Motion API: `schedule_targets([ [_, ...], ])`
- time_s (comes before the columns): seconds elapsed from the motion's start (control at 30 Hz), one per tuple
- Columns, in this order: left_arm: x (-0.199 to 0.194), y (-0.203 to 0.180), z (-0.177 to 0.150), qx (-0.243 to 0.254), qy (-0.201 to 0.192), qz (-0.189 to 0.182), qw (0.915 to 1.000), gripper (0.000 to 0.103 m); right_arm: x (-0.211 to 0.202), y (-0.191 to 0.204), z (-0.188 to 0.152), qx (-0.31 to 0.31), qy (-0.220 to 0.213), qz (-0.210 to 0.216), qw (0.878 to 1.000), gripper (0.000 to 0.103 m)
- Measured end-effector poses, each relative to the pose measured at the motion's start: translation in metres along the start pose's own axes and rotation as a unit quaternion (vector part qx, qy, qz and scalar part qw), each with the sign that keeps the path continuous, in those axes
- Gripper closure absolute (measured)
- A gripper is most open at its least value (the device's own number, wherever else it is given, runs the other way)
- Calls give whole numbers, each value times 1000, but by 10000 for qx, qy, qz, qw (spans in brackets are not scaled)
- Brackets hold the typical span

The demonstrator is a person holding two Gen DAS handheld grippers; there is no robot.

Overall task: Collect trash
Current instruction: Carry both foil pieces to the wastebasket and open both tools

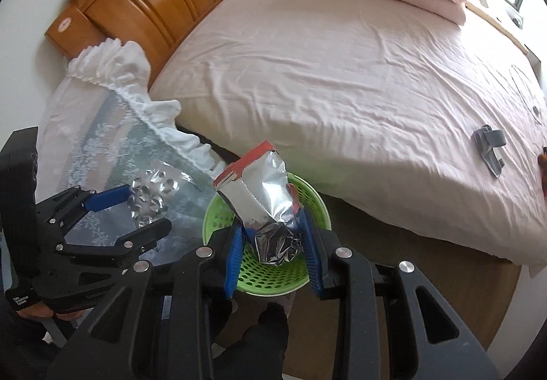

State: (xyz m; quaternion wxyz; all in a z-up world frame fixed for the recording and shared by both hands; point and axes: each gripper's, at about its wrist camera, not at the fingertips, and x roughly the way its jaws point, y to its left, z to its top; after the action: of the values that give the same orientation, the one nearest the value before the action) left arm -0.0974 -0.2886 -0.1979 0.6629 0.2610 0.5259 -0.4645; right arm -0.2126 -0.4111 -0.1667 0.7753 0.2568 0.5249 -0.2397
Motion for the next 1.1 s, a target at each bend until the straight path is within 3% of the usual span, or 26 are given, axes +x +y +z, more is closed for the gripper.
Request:
schedule_targets([
  [0.17, 11, -14, 2, -11, 106, -18, 9999, 33, 4, -10, -1, -1, 41, 39, 10000, 71],
  [0.27, 13, -18, 0, -42, 150, -27, 9999, 28, 6, -13, -2, -3, 67, 64, 10000, 71],
  [0.57, -1, -21, -2, -81, -19, 100, 9999, 21, 15, -11, -6, -59, 149, 161, 9997, 71],
  [0.67, -13, -16, -4, -117, -121, 218, 9996, 19, 27, -8, -8, -82, 232, 186, 9995, 70],
  [0.73, -23, -11, -6, -189, -191, 298, 9992, 13, 44, -4, -11, -78, 377, 246, 9990, 70],
  [0.9, -51, 8, -16, -385, -411, 552, 9969, 11, 94, 13, -20, -139, 808, 330, 9961, 68],
  [1.0, -62, 20, -23, -507, -474, 700, 9951, 11, 121, 28, -27, -216, 1089, 345, 9932, 48],
  [1.03, -66, 24, -26, -564, -488, 725, 9946, 11, 125, 31, -28, -244, 1145, 321, 9926, 31],
  [1.07, -70, 30, -30, -646, -502, 752, 9938, 11, 131, 37, -31, -297, 1201, 250, 9920, 22],
  [1.1, -72, 34, -33, -704, -510, 771, 9932, 11, 134, 41, -33, -339, 1245, 225, 9914, 21],
])
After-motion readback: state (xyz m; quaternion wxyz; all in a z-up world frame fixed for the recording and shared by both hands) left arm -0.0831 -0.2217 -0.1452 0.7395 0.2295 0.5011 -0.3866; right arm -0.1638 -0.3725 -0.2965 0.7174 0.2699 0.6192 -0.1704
